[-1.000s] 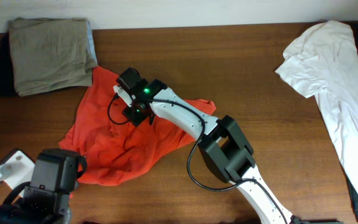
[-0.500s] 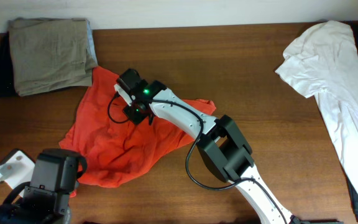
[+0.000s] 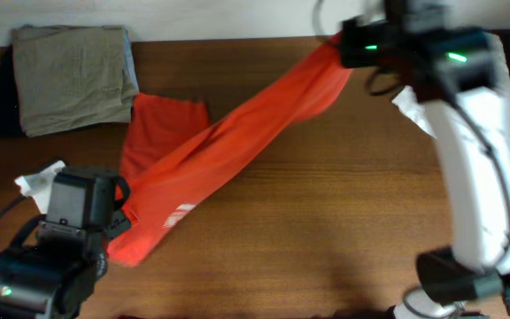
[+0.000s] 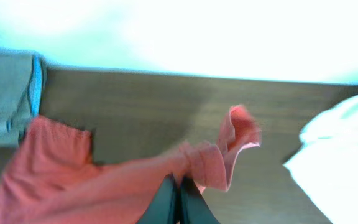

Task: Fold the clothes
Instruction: 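Lift the shirt with both grippers and spread it flat on the table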

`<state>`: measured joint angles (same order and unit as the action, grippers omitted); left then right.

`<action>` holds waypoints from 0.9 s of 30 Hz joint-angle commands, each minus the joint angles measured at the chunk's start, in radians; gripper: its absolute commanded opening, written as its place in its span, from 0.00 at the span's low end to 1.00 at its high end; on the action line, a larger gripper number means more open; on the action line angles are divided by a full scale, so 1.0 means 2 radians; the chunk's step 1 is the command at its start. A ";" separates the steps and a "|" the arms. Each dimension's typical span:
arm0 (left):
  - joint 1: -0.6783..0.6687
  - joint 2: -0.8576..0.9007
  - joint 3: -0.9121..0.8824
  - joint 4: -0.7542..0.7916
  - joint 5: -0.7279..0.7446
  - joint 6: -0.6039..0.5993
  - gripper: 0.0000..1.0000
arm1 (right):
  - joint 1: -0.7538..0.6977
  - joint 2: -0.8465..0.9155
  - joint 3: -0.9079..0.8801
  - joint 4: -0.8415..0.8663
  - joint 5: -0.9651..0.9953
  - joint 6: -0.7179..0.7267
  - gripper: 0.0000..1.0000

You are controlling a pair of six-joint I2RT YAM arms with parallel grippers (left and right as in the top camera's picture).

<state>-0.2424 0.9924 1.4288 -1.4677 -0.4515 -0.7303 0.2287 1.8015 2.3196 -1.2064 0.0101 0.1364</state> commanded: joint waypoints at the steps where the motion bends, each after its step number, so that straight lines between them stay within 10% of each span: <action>1: 0.003 0.029 0.153 -0.005 0.007 0.057 0.01 | -0.065 -0.090 0.006 -0.021 0.007 0.016 0.04; 13: 0.003 0.083 0.513 0.023 0.063 0.146 0.01 | -0.115 -0.255 0.005 -0.066 0.007 0.070 0.04; 24: 0.018 0.606 0.513 0.205 -0.009 0.163 0.01 | -0.114 0.111 0.005 0.013 0.016 0.109 0.04; 26: 0.032 0.683 0.513 0.244 -0.014 0.172 0.34 | -0.115 0.162 0.005 0.027 0.020 0.108 0.16; 27: 0.038 0.698 0.513 0.245 -0.014 0.175 0.99 | -0.115 0.167 0.005 0.026 0.034 0.100 0.99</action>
<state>-0.1928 2.3455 2.4363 -0.9833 -0.4438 -0.4034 0.0067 2.1242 2.3203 -1.1610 0.0257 0.3420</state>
